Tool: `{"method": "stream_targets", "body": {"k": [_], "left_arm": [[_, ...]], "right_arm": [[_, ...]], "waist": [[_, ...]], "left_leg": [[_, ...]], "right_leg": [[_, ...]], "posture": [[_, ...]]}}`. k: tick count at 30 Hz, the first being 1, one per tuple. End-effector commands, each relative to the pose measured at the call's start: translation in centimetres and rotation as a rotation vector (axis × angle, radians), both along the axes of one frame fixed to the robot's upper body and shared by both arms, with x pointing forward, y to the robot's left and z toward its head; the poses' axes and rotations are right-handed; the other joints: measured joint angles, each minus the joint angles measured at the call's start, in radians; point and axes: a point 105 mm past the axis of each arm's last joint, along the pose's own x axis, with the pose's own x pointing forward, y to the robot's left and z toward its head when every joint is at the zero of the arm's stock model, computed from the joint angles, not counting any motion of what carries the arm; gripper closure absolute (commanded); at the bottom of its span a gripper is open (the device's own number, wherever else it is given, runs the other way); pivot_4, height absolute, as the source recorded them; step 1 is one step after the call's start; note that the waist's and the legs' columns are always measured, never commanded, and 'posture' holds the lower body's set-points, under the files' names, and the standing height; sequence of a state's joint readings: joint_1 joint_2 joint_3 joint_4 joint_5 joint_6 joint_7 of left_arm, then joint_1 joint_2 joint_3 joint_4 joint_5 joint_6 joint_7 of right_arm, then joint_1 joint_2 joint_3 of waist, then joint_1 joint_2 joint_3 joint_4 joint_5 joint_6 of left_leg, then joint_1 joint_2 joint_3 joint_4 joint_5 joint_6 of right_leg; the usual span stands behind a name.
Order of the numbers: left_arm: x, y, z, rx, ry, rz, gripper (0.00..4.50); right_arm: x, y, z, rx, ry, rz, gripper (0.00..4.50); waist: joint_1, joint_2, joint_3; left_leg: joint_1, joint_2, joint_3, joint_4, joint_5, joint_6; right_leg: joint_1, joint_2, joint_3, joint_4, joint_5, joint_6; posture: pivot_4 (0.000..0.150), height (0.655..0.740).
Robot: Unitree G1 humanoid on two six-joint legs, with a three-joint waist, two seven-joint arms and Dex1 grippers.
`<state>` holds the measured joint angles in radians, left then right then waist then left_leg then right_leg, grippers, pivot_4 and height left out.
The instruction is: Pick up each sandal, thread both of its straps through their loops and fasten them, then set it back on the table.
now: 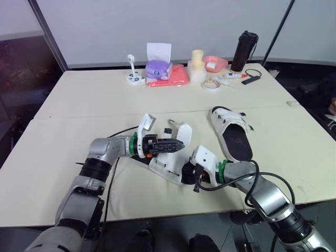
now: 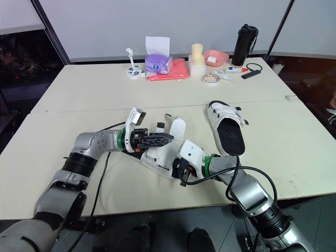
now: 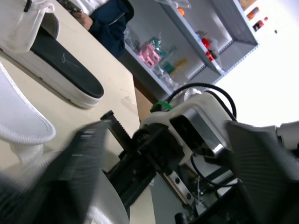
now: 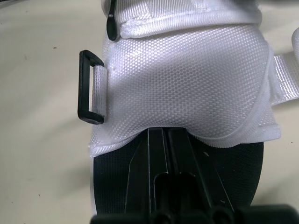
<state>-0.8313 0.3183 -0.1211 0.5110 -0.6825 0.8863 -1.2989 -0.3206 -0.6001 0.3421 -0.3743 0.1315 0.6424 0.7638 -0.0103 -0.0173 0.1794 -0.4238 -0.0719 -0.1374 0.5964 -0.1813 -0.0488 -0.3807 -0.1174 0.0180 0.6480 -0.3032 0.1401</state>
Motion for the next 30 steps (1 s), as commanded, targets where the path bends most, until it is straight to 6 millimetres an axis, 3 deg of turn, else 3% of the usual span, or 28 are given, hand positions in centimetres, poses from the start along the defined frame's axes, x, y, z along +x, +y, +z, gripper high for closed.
{"method": "stream_targets", "body": {"k": [1,6,9,12,20,30], "left_arm": [[2.3,0.3,0.0,0.022,-0.052,0.131,0.06],[5.5,2.1,1.2,-0.003,-0.099,0.343,0.06],[6.1,3.6,2.1,-0.023,-0.121,0.407,0.06],[4.8,5.3,2.1,0.005,-0.141,0.377,0.06],[-1.8,8.0,-1.0,0.197,-0.115,0.108,0.06],[-5.5,7.1,-3.9,0.284,-0.114,-0.071,0.06]], "right_arm": [[-0.4,-0.7,-1.5,-0.042,0.056,-0.029,4.5],[-0.5,-0.7,-1.6,-0.04,0.058,-0.035,4.5],[-0.6,-0.6,-1.6,-0.038,0.059,-0.037,4.5],[-0.7,-0.6,-1.7,-0.035,0.062,-0.039,4.5],[-0.4,-0.8,-1.5,-0.037,0.057,-0.035,4.5],[0.0,-1.3,-1.1,-0.051,0.044,-0.034,4.5]], "waist": [[0.0,0.0,0.0],[-0.002,0.0,0.0],[-0.002,0.0,0.0],[-0.005,0.0,0.0],[-0.004,0.0,0.0],[-0.001,0.0,0.0]], "left_leg": [[0.0,0.0,0.0,0.0,0.0,0.0],[0.0,0.0,0.0,0.0,0.0,0.0],[-0.001,0.0,-0.001,0.0,0.0,0.0],[-0.001,0.0,-0.001,0.0,0.0,0.0],[0.0,0.0,-0.001,0.0,0.0,-0.001],[0.0,0.001,-0.003,0.0,0.001,-0.001]], "right_leg": [[0.0,0.0,0.0,0.0,0.0,0.0],[0.0,0.0,0.0,0.0,0.0,0.0],[-0.001,0.0,0.0,0.0,0.0,0.001],[-0.001,0.0,0.0,0.001,0.0,0.001],[-0.001,0.0,0.0,0.002,0.0,0.0],[-0.001,-0.001,0.001,0.001,0.0,0.0]], "posture": [[0.15,0.7344],[0.15,0.7344],[0.15,0.7344],[0.15,0.7344],[0.15,0.7344],[0.15,0.7344]]}}
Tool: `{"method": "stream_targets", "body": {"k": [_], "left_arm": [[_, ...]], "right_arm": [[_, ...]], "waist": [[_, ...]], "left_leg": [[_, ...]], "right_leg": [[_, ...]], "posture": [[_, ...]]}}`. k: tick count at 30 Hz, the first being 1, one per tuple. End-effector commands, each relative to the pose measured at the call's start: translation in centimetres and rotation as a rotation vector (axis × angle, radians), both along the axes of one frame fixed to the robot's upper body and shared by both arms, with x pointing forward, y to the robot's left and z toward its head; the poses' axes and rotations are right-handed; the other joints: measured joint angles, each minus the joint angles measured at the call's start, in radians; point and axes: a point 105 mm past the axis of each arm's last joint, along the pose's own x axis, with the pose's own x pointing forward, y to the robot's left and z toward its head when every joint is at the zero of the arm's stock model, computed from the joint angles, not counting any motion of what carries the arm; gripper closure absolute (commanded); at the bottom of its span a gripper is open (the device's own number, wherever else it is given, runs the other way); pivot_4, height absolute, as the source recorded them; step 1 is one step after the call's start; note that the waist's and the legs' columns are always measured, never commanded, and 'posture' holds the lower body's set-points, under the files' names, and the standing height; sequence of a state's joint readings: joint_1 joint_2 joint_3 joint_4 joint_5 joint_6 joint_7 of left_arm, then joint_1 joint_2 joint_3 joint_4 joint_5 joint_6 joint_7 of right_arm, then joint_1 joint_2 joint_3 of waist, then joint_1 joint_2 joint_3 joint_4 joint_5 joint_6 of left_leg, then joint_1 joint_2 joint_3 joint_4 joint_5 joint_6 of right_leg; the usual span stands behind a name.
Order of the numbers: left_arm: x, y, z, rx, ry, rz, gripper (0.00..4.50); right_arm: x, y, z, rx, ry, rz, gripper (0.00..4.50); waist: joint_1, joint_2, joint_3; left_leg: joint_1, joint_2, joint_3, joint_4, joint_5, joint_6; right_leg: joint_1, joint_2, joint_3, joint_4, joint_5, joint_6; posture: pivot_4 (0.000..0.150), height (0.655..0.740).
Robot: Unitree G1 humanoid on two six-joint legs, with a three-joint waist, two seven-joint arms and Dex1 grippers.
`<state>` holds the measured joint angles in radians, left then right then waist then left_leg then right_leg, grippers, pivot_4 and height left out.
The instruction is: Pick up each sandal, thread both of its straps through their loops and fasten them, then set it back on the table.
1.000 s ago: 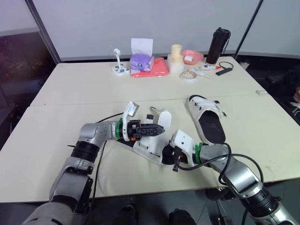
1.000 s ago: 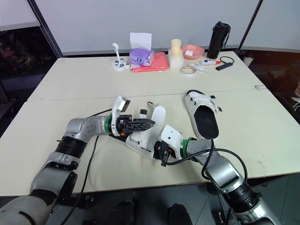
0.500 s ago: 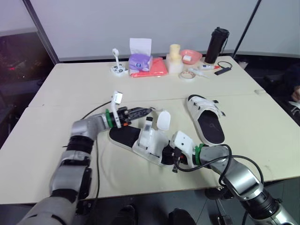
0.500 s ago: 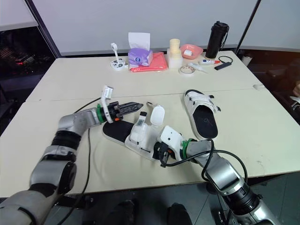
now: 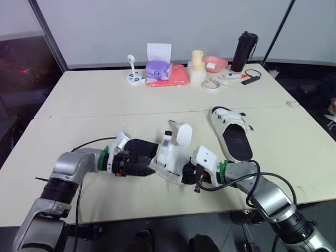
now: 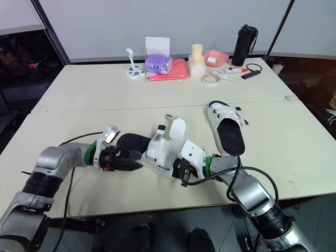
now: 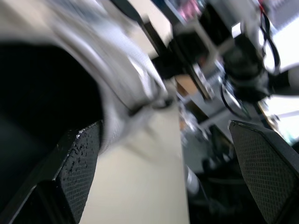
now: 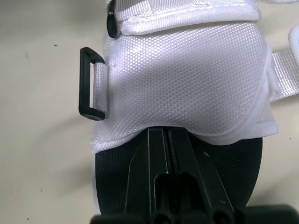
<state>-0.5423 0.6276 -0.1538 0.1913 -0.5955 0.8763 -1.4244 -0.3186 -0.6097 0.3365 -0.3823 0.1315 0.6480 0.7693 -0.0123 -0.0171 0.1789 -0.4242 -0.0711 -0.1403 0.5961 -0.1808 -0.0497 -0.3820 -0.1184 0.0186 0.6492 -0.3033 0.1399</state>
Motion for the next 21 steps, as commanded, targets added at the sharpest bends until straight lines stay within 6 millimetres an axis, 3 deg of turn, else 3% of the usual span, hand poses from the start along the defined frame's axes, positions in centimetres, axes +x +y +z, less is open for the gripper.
{"method": "stream_targets", "body": {"k": [1,12,21], "left_arm": [[-1.4,-0.9,-0.1,0.025,-0.045,-0.097,0.06],[-3.1,-1.7,0.5,0.017,-0.073,-0.214,0.06],[-3.0,-1.1,1.0,0.019,-0.088,-0.175,0.06]], "right_arm": [[0.1,-1.1,-1.2,-0.045,0.044,-0.034,4.5],[0.6,-2.0,-0.8,-0.052,0.036,-0.051,4.5],[0.9,-2.3,-0.8,-0.059,0.031,-0.055,4.5]], "waist": [[0.001,0.0,0.0],[0.001,0.0,0.0],[-0.001,0.0,0.0]], "left_leg": [[0.0,0.0,0.0,0.0,0.0,0.0],[0.0,0.0,0.0,0.0,0.0,0.0],[0.0,0.0,0.0,0.0,0.0,0.0]], "right_leg": [[0.0,0.0,0.0,0.0,0.0,0.0],[0.0,0.0,0.0,0.0,0.0,0.0],[0.0,0.0,0.0,0.0,0.0,0.0]], "posture": [[0.15,0.7344],[0.15,0.7344],[0.15,0.7344]]}}
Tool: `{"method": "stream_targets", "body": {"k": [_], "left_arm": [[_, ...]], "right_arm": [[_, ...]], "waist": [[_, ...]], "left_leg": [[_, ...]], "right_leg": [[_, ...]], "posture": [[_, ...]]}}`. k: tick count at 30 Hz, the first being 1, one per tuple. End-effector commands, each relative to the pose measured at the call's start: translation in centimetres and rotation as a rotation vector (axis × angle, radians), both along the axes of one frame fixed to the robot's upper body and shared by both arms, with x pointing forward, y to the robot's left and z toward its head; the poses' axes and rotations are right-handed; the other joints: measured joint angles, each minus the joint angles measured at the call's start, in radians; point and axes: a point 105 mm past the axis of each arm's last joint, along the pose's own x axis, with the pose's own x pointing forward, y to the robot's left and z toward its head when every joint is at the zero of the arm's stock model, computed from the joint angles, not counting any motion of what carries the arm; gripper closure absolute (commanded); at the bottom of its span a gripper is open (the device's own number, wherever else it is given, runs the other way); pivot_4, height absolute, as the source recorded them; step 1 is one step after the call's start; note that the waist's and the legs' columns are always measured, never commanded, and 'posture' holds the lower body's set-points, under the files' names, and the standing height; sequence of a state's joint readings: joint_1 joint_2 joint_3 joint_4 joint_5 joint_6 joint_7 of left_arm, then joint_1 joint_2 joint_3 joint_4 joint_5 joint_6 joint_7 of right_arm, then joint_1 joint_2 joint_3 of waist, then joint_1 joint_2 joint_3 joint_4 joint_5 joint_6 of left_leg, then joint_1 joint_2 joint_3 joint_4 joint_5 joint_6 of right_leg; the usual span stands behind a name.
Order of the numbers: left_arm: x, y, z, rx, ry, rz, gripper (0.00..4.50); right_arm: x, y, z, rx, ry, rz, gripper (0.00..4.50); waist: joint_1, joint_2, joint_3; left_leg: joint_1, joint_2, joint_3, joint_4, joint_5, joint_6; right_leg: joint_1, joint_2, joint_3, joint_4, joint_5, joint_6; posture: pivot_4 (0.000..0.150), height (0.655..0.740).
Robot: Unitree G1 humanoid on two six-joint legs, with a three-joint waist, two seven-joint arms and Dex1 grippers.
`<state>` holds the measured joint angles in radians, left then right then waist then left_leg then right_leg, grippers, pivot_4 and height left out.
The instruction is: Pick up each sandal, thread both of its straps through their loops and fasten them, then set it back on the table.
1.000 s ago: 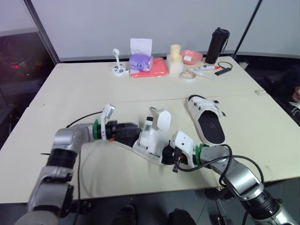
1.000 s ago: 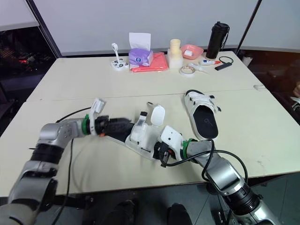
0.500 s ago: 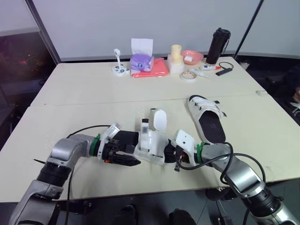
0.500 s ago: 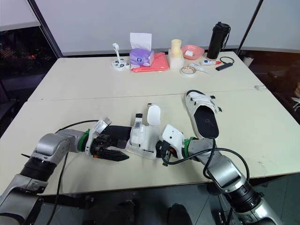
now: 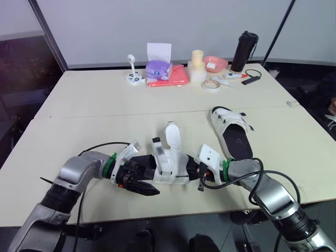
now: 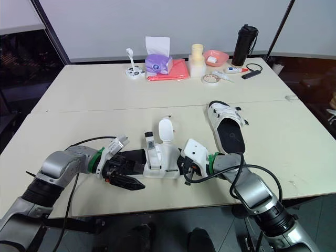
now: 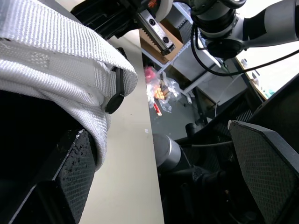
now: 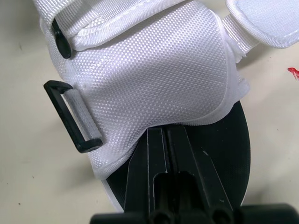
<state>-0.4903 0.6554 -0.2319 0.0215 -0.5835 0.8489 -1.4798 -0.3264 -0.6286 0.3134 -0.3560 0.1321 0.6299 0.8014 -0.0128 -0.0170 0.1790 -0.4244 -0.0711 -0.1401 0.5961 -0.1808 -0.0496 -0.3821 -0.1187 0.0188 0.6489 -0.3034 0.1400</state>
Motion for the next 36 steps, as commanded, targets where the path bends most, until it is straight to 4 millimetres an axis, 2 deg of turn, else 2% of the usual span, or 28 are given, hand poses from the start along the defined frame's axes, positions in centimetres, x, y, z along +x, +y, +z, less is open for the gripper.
{"method": "stream_targets", "body": {"k": [1,6,10,14,16,23,31,34,36], "left_arm": [[0.4,0.9,1.3,-0.015,-0.037,0.026,0.06],[2.7,3.5,2.6,-0.006,-0.08,0.169,0.06],[5.0,4.0,3.5,-0.036,-0.098,0.281,0.06],[7.5,3.4,4.2,-0.08,-0.09,0.385,0.06],[8.6,3.0,3.5,-0.061,-0.102,0.426,0.06],[10.0,1.5,1.8,-0.035,-0.118,0.471,0.06],[10.7,0.3,2.2,-0.112,-0.07,0.493,0.06],[10.5,0.1,2.3,-0.123,-0.063,0.481,0.88],[10.3,0.1,2.4,-0.131,-0.059,0.474,1.79]], "right_arm": [[0.5,-1.4,-1.0,-0.048,0.029,-0.052,4.5],[0.5,-1.3,-1.1,-0.054,0.028,-0.037,4.5],[0.7,-1.2,-1.1,-0.054,0.025,-0.033,4.5],[0.8,-0.8,-1.1,-0.05,0.023,-0.026,4.5],[0.8,-0.7,-1.1,-0.046,0.022,-0.024,4.5],[0.7,-0.7,-1.1,-0.047,0.02,-0.027,4.5],[0.4,-0.8,-1.4,-0.048,0.026,-0.036,4.5],[0.3,-0.7,-1.4,-0.047,0.028,-0.036,4.5],[0.2,-0.6,-1.4,-0.046,0.027,-0.035,4.5]], "waist": [[0.0,0.0,0.0],[0.002,0.0,0.0],[0.002,0.0,0.0],[0.001,0.0,0.0],[-0.001,0.0,0.0],[-0.002,-0.001,0.0],[-0.002,-0.001,0.0],[-0.002,-0.001,0.0],[-0.002,-0.001,0.0]], "left_leg": [[0.0,0.0,0.0,0.0,0.0,0.0],[0.0,0.0,0.0,0.0,0.0,0.0],[0.0,0.0,0.0,0.001,0.0,0.0],[0.0,0.0,0.0,0.001,0.0,0.0],[0.0,0.0,0.0,0.001,0.0,0.0],[0.0,-0.001,0.002,0.001,0.0,0.0],[0.0,-0.001,0.002,0.002,0.0,0.0],[0.0,-0.001,0.002,0.002,0.0,0.0],[0.0,-0.001,0.002,0.002,0.0,0.0]], "right_leg": [[0.0,0.0,0.0,0.0,0.0,0.0],[0.0,0.0,0.0,0.0,0.0,0.0],[0.001,0.0,-0.001,0.0,0.0,0.0],[0.001,0.0,-0.001,0.001,0.0,0.0],[0.0,0.001,-0.001,0.001,0.0,0.0],[0.0,0.001,-0.001,0.002,0.0,0.0],[0.0,0.001,-0.001,0.002,0.0,0.001],[0.0,0.001,-0.001,0.002,0.0,0.001],[0.0,0.001,-0.001,0.003,0.0,0.001]], "posture": [[0.15,0.7344],[0.15,0.7344],[0.15,0.7344],[0.15,0.7344],[0.15,0.7344],[0.15,0.7344],[0.15,0.7344],[0.15,0.7344],[0.15,0.7344]]}}
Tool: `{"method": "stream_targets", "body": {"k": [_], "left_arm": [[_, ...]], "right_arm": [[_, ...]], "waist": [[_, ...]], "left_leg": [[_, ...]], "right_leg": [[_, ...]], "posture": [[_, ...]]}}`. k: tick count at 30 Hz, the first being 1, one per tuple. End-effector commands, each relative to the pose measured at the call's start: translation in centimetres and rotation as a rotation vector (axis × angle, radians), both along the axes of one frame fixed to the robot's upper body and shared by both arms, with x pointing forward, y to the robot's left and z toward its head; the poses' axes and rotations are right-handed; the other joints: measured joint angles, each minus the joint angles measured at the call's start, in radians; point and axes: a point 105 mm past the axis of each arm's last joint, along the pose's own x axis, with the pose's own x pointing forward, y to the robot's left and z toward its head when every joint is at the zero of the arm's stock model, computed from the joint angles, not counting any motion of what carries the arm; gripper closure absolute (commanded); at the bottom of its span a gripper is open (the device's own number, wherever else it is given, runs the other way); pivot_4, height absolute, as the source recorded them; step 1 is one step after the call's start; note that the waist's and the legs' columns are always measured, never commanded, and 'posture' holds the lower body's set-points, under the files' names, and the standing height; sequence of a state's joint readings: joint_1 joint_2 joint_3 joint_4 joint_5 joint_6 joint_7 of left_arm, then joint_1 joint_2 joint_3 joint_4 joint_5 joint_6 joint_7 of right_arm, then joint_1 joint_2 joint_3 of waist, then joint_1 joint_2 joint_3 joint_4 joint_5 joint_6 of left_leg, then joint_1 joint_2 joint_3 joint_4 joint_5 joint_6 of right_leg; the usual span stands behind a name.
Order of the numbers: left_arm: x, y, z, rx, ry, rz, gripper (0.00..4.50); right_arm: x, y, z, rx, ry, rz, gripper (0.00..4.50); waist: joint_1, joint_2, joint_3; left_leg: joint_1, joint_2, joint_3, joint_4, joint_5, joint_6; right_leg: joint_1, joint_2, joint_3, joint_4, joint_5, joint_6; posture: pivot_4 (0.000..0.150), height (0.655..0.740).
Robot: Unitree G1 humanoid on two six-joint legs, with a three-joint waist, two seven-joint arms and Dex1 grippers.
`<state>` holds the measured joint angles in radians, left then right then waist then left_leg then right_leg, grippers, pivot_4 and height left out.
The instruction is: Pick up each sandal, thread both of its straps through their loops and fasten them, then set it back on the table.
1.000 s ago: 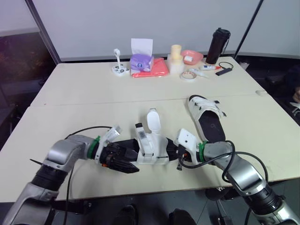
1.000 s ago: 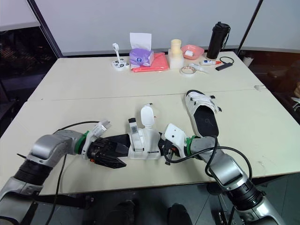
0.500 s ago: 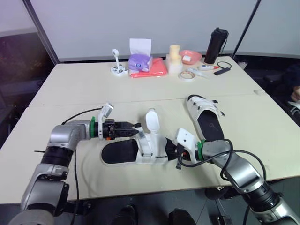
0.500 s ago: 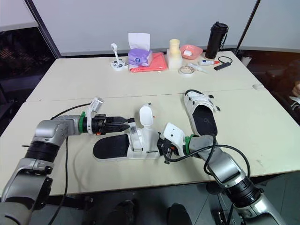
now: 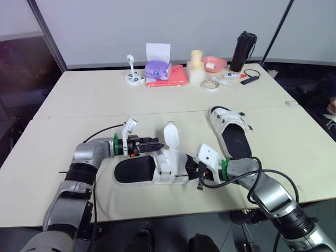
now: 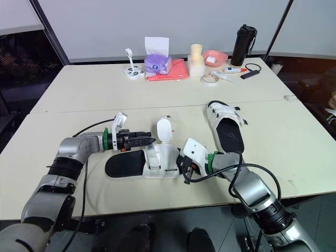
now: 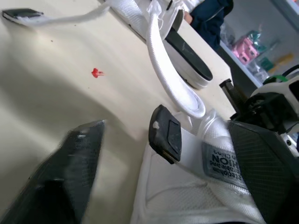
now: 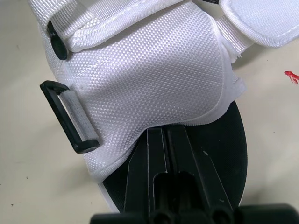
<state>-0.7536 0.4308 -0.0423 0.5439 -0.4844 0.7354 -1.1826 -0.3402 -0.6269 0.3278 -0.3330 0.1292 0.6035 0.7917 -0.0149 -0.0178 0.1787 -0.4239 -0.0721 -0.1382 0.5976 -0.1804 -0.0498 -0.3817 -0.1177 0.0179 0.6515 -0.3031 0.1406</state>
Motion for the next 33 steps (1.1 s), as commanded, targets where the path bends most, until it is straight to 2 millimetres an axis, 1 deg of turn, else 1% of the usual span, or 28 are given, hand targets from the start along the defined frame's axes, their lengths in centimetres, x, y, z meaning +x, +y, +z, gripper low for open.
{"method": "stream_targets", "body": {"k": [1,3,5,6,10,13,15,19,22,29,33], "left_arm": [[-0.1,0.0,1.8,-0.052,-0.044,-0.019,2.28],[-0.3,0.1,2.1,-0.066,-0.042,-0.022,3.35],[-0.4,0.2,2.4,-0.082,-0.041,-0.026,4.32],[-0.7,0.2,2.8,-0.098,-0.055,-0.047,4.42],[-3.2,-0.2,4.9,-0.184,-0.078,-0.183,4.42],[-4.4,-0.5,6.1,-0.221,-0.092,-0.251,4.42],[-5.0,-0.6,6.8,-0.247,-0.096,-0.28,4.42],[-5.4,-0.9,7.9,-0.283,-0.093,-0.306,4.42],[-5.1,-1.0,8.2,-0.283,-0.106,-0.29,4.42],[-2.7,-0.5,7.7,-0.261,-0.143,-0.166,4.42],[-2.1,-0.2,7.3,-0.251,-0.137,-0.151,4.42]], "right_arm": [[-0.1,-0.8,-1.4,-0.043,0.043,-0.04,4.5],[-0.1,-0.7,-1.4,-0.044,0.043,-0.039,4.5],[-0.1,-0.8,-1.4,-0.045,0.043,-0.039,4.5],[-0.1,-0.8,-1.5,-0.047,0.043,-0.039,4.5],[-0.2,-0.8,-1.6,-0.052,0.045,-0.035,4.5],[-0.2,-0.7,-1.6,-0.052,0.046,-0.034,4.5],[-0.2,-0.7,-1.6,-0.052,0.046,-0.032,4.5],[-0.2,-0.6,-1.6,-0.051,0.046,-0.032,4.5],[-0.2,-0.6,-1.7,-0.052,0.047,-0.032,4.5],[-0.3,-0.6,-1.7,-0.051,0.05,-0.033,4.5],[-0.3,-0.6,-1.7,-0.052,0.051,-0.032,4.5]], "waist": [[0.0,0.0,0.0],[0.0,0.0,0.0],[0.0,0.0,0.0],[0.0,0.0,0.0],[-0.002,0.0,0.0],[0.0,0.0,0.0],[0.001,0.0,0.0],[0.0,0.0,0.0],[0.001,0.0,0.0],[0.001,0.0,0.0],[0.001,0.0,0.0]], "left_leg": [[0.0,0.0,0.0,0.0,0.0,0.0],[0.0,0.0,0.0,0.0,0.0,0.0],[0.0,0.0,0.0,0.0,0.0,0.0],[0.0,0.0,0.0,0.0,0.0,0.0],[0.0,0.0,0.0,0.0,0.0,0.0],[0.0,0.0,-0.001,0.0,0.0,0.0],[0.0,0.0,-0.001,0.0,0.0,0.0],[0.0,0.0,-0.001,0.0,0.0,0.0],[0.0,0.0,-0.001,0.0,0.0,0.0],[0.0,0.0,-0.001,0.0,0.0,0.0],[0.0,0.0,0.0,0.0,0.0,0.0]], "right_leg": [[0.0,0.0,0.0,0.0,0.0,0.0],[0.0,0.0,0.0,0.0,0.0,0.0],[0.0,0.0,0.0,0.0,0.0,0.0],[0.0,0.0,0.0,0.0,0.0,0.0],[0.0,0.0,0.0,0.0,0.0,0.0],[0.0,0.0,0.0,0.0,0.0,0.0],[0.0,0.0,0.0,0.0,0.0,0.0],[0.0,0.0,0.0,0.0,0.0,0.0],[0.0,0.0,0.0,0.0,0.0,0.0],[0.0,0.0,0.0,0.0,0.0,0.0],[0.001,0.0,0.0,0.0,0.0,0.0]], "posture": [[0.15,0.7344],[0.15,0.7344],[0.15,0.7344],[0.15,0.7344],[0.15,0.7344],[0.15,0.7344],[0.15,0.7344],[0.15,0.7344],[0.15,0.7344],[0.15,0.7344],[0.15,0.7344]]}}
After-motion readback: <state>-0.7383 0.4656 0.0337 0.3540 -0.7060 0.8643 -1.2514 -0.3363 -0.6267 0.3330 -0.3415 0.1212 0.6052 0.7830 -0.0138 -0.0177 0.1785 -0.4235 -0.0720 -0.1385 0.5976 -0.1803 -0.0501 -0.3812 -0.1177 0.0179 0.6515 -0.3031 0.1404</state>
